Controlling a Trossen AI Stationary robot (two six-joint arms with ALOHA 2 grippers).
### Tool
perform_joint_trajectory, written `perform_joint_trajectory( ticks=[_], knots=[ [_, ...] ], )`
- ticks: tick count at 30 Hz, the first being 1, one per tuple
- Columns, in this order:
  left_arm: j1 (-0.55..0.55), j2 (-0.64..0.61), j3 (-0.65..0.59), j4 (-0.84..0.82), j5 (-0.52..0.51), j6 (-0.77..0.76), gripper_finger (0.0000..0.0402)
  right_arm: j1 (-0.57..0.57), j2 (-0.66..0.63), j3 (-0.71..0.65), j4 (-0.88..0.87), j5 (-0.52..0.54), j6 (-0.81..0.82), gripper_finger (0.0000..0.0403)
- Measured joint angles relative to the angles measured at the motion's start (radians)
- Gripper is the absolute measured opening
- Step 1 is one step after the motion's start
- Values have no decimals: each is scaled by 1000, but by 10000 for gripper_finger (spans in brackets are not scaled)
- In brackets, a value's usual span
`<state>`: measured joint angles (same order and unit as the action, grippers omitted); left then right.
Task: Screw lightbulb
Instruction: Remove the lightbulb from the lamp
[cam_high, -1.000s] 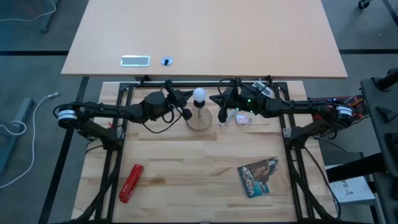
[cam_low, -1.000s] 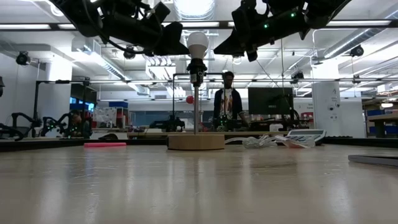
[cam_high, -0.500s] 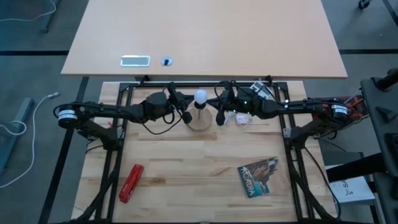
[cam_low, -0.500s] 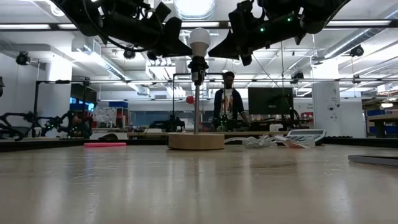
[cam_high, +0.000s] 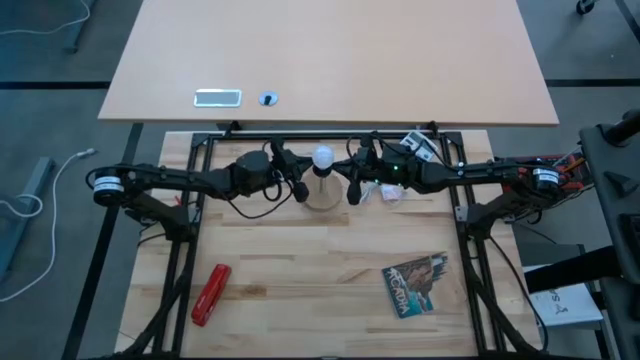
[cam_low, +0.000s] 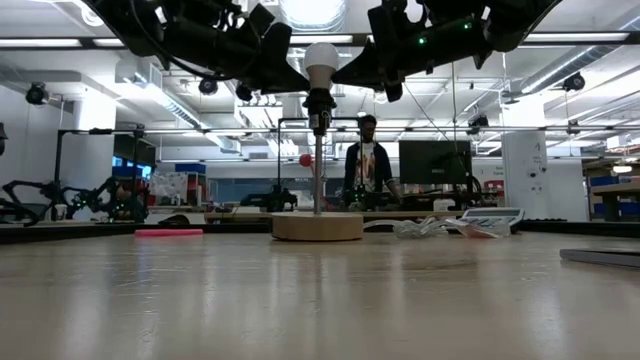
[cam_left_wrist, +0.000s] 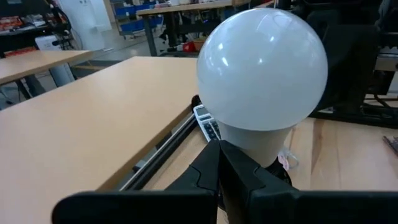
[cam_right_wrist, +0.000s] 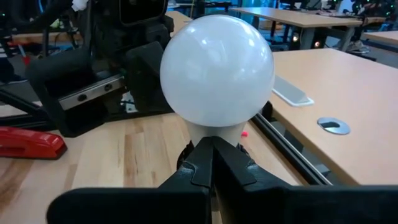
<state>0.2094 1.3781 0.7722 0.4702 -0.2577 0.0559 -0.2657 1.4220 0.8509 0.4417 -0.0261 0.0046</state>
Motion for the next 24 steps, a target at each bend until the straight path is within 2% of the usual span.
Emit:
perform_joint_trajectory(
  ticks=[24],
  knots=[
    [-39, -3, -1, -52, 9, -84, 0, 0, -3, 13, -31, 58, 23, 0]
  ],
)
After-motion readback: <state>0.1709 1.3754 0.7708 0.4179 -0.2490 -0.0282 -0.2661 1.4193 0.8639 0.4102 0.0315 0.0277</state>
